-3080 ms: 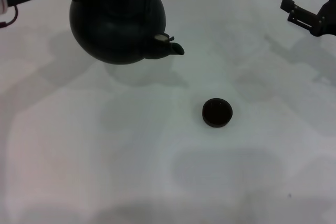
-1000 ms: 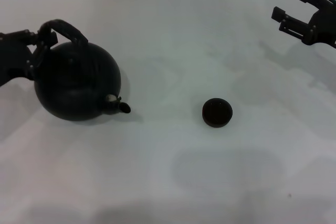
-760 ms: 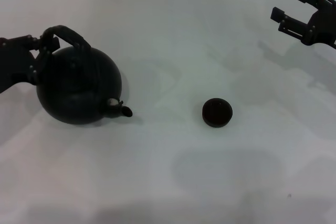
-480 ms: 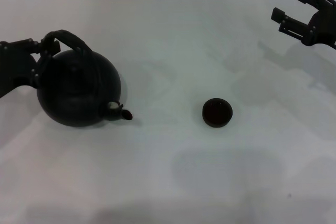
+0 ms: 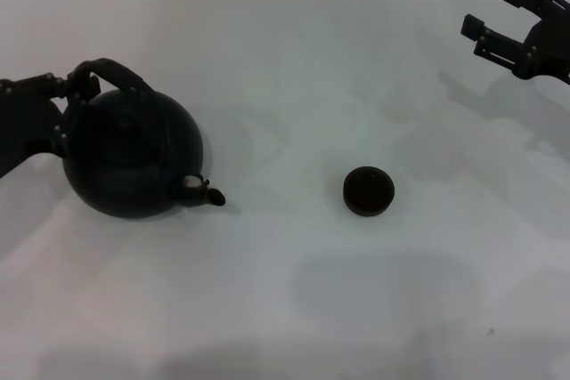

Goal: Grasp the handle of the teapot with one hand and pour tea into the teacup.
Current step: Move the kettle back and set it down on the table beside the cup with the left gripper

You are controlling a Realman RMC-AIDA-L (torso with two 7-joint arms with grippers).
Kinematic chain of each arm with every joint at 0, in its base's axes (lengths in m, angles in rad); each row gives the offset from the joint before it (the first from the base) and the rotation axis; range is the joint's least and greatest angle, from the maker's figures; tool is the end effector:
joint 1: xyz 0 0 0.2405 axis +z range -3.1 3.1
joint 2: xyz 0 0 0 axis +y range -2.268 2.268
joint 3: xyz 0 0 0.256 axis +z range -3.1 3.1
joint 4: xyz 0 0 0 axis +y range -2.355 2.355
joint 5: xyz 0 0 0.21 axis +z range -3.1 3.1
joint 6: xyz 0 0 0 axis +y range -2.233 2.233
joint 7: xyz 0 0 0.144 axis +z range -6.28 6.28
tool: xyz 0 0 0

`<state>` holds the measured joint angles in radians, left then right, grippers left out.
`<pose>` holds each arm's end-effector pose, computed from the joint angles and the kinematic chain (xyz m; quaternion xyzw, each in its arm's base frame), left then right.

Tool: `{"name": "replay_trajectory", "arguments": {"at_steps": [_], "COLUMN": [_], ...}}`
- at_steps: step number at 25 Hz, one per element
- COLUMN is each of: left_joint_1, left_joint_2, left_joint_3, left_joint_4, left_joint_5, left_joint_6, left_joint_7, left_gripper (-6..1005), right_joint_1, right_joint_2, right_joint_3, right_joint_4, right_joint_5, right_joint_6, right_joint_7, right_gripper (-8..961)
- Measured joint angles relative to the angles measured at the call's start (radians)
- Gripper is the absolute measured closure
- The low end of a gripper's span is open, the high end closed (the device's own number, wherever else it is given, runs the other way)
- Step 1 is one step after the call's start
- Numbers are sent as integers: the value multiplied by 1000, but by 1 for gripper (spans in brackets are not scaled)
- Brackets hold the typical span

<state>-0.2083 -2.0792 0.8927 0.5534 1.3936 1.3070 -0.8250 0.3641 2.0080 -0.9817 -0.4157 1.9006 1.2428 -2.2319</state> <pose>-0.3401 0.2798 0.0093 -0.8645 -0.1757 -0.2662 0.3884 0.3213 0.3272 0.0156 -0.8522 0.2095 0.3019 0.3724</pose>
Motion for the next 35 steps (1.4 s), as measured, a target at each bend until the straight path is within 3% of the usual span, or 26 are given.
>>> {"name": "replay_trajectory", "arguments": {"at_steps": [35], "left_joint_1": [7], "left_joint_2": [2], "left_joint_3": [0], "left_joint_4": [-55], "left_joint_5": [-26], "left_joint_6": [-18], "left_joint_7": [53], "left_gripper": [883], "right_joint_1": [-1], "right_joint_2": [0], "right_joint_3": [-2], "right_joint_4": [13], "right_joint_5": [0], "right_joint_6": [0], "right_joint_7": [-5], "right_gripper": [93]}}
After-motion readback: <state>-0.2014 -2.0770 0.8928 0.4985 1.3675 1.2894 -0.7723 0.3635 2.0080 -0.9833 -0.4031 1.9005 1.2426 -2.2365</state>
